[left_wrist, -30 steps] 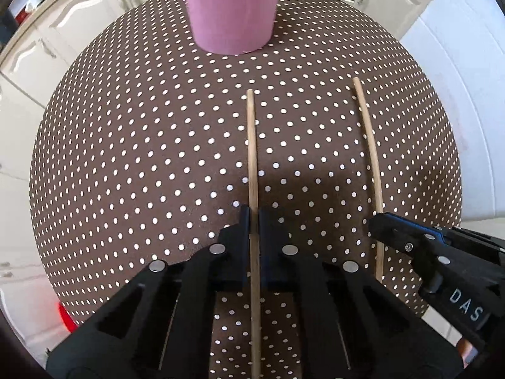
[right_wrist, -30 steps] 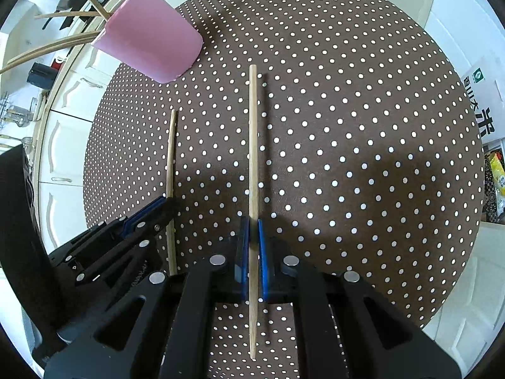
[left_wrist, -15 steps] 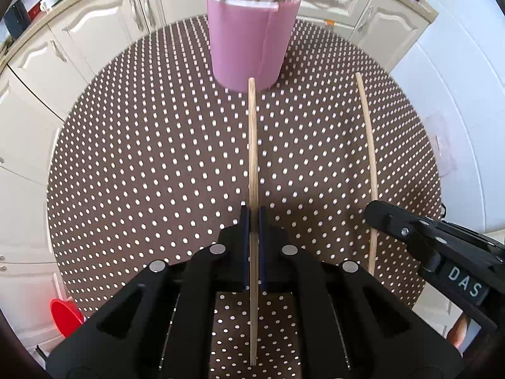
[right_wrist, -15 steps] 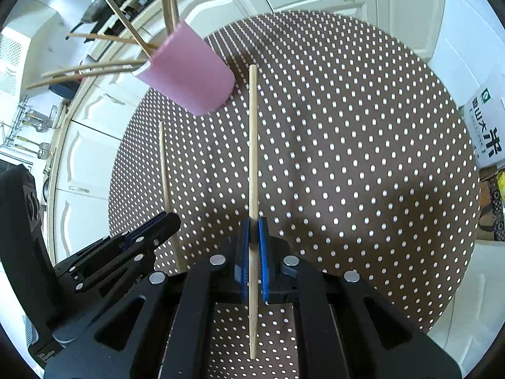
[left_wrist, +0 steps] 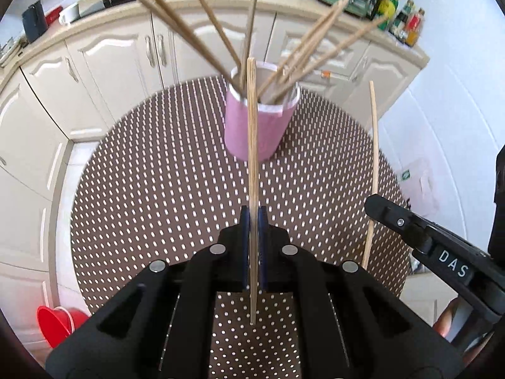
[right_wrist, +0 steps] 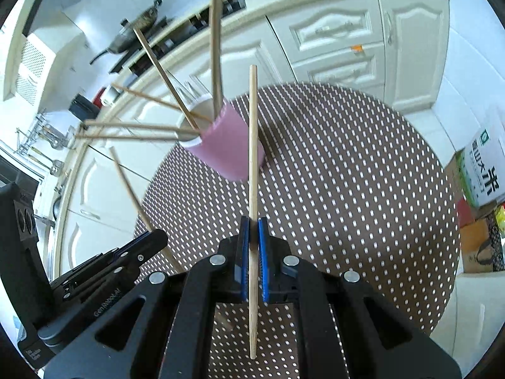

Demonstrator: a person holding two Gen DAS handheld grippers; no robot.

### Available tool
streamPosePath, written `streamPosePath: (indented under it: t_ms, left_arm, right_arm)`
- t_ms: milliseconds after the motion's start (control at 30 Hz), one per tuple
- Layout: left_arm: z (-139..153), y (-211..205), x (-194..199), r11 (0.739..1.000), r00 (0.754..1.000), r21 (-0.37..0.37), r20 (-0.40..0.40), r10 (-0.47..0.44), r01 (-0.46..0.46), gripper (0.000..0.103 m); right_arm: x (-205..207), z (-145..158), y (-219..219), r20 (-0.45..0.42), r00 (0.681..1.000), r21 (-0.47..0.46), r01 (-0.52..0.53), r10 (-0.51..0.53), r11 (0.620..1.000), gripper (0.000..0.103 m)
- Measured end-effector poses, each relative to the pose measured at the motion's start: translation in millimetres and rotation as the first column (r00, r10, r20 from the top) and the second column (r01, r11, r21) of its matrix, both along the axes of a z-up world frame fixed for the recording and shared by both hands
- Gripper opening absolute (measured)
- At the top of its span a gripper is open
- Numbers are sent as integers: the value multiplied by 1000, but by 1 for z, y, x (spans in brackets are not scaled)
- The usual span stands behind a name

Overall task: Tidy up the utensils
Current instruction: 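Lift both held chopsticks upright and carry them over the pink cup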

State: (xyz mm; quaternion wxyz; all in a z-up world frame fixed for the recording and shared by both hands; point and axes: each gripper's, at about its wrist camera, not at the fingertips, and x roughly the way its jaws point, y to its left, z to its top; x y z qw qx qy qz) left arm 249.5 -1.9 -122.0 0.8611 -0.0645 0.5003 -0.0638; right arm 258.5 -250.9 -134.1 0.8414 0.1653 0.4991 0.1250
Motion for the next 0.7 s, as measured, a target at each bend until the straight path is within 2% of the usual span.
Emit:
streamPosePath:
  t_ms: [367, 700]
  left_arm:
    - [57, 10, 0, 1000, 991, -22, 134, -3, 6, 6]
    - [95, 10, 19, 998, 972, -59, 234, 5, 9, 6]
  right_arm:
    - [9, 49, 13, 200, 980, 24, 13, -18, 1000, 5]
    - [16, 84, 12, 347, 935, 67, 47, -67, 997, 5]
